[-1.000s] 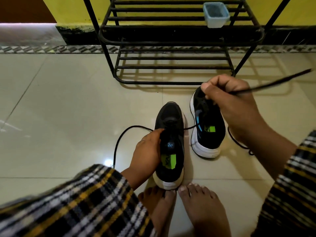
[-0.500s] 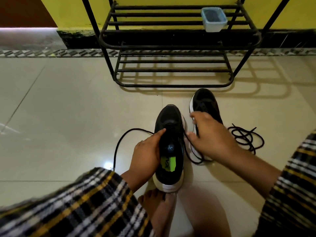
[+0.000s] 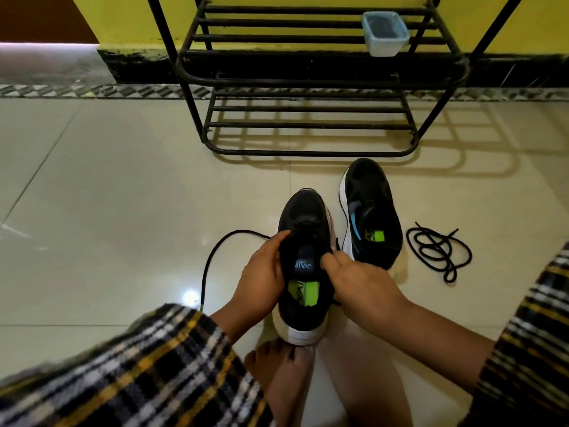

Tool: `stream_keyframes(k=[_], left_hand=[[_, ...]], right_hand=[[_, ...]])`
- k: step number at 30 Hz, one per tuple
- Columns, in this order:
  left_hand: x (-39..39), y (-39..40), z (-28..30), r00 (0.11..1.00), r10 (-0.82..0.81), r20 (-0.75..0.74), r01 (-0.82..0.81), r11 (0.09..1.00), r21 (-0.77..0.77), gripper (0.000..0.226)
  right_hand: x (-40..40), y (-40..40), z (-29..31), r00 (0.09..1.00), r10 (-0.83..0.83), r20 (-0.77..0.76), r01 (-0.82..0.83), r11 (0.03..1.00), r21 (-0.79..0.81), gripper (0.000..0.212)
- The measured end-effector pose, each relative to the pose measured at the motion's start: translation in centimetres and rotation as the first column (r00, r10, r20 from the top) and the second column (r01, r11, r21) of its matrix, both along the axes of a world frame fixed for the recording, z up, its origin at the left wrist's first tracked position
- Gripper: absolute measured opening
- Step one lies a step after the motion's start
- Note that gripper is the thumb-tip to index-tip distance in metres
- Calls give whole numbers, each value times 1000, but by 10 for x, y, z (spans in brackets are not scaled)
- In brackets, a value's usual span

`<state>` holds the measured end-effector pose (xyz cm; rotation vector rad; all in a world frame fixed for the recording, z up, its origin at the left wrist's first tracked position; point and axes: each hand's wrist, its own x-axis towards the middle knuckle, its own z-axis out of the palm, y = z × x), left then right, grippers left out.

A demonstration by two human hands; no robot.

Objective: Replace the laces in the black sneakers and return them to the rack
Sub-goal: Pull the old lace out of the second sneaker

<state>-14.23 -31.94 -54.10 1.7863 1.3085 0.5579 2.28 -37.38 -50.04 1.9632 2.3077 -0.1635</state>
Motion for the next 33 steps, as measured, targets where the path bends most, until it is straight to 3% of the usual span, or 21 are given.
stream_keyframes(k=[2,5,7,9,12,21,25,28,30,33], left_hand=[[-2,1,0,1000,15,0,-15,1000,4,54],[-2,5,5,994,-51,-101,60,994,88,60],[0,10,9,963,-136,-233,165,980,112,77],[3,14,13,866,-211,-453,288,951,109,83],[9,15,18,722,-241,-649,388,917,92,74],[18,12,38,567,-255,-783,466,883,50,49],[19,18,43,589,-283,-757,513,855,80,39],[12,20,37,702,-282,-654,508,842,182,28],[4,23,32,887,-240,-395,354,903,245,22],[-6,33,37,999,-44,9,44,998,-49,24]], right_hand=[[2,-7,-6,1000,10,-9,-10,999,37,46],[2,-12,-14,998,61,20,-63,995,83,37],[0,-12,-14,992,110,64,-115,990,78,34],[-1,-13,-16,992,95,86,-100,993,58,36],[-1,-14,-20,996,70,62,-73,996,45,40],[-3,-9,-19,984,86,158,-86,996,-6,44],[-2,-8,-22,986,101,132,-98,995,-34,45],[-1,-6,-16,982,143,125,-125,983,-137,53],[0,-8,-12,985,147,95,-130,978,-163,58],[3,-8,-8,988,144,57,-134,979,-157,64]])
